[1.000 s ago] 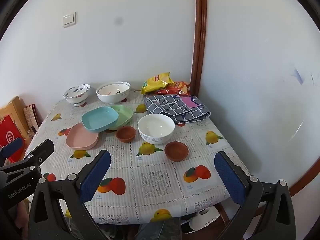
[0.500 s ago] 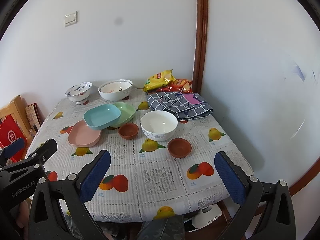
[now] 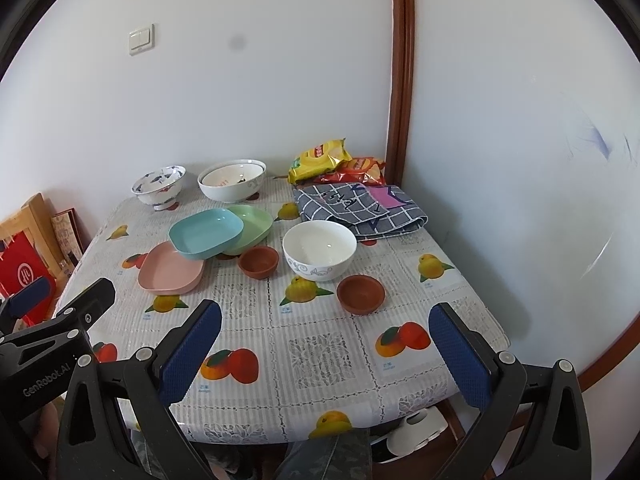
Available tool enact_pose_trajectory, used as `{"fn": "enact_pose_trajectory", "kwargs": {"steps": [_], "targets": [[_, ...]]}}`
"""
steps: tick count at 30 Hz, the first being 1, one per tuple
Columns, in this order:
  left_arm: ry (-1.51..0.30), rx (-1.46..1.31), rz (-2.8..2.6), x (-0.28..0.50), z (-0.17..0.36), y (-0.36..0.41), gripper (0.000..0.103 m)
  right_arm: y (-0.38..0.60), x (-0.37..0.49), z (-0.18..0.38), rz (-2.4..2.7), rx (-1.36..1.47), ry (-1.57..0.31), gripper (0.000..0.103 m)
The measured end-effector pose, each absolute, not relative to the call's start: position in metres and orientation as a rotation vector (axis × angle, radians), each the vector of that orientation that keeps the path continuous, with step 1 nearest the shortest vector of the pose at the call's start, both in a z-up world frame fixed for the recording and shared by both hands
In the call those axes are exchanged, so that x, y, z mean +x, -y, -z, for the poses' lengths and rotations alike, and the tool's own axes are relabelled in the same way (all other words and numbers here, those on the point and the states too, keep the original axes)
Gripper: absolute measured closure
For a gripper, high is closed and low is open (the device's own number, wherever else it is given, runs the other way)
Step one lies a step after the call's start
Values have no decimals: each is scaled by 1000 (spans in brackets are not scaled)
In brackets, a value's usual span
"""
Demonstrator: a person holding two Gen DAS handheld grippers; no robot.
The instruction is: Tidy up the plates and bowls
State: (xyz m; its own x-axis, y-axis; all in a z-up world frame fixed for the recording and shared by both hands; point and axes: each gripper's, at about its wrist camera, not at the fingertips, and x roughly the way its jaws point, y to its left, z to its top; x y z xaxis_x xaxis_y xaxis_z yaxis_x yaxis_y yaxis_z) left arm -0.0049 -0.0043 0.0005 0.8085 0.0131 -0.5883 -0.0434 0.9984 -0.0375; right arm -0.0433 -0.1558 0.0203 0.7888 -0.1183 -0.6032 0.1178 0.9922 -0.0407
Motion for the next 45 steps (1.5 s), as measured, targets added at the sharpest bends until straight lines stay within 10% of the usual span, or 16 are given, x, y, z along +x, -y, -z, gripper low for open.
{"fn": "enact_pose_trajectory", "kwargs": {"steps": [45], "targets": [[-609,-39,-37,-10,-5,0,0,157,-49,-27,128,25,-625,0]]}}
